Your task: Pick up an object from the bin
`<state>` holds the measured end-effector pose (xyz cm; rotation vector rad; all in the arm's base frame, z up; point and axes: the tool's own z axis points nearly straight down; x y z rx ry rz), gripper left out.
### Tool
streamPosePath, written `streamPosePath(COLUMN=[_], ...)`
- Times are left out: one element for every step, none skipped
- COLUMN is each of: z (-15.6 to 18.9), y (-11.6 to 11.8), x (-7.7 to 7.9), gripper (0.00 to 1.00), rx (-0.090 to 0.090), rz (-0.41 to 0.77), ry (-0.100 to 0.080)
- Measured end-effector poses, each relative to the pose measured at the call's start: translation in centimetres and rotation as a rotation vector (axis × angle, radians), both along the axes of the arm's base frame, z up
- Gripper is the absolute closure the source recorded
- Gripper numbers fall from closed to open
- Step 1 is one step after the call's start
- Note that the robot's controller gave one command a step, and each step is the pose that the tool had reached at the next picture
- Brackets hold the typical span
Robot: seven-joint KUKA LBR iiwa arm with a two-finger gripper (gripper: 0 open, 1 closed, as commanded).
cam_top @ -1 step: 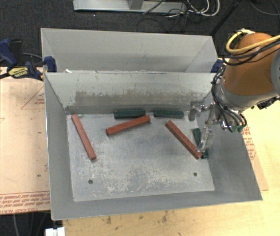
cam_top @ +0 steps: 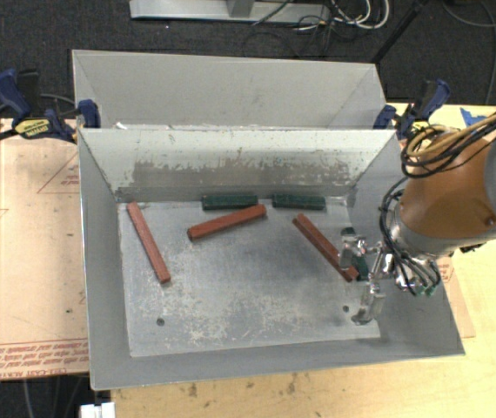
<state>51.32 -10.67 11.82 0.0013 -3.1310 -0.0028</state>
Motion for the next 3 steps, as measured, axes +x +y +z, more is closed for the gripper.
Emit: streamPosePath(z=[-4.08, -3.82, -3.83], y=[0.79, 0.70, 0.69], x=[7.44, 7.34, 7.31], gripper=[0.00, 1.00, 0.00], rx=[0.000, -0.001, -0.001], rz=[-0.046, -0.047, -0.047], ry=[-0.015, -0.015, -0.014])
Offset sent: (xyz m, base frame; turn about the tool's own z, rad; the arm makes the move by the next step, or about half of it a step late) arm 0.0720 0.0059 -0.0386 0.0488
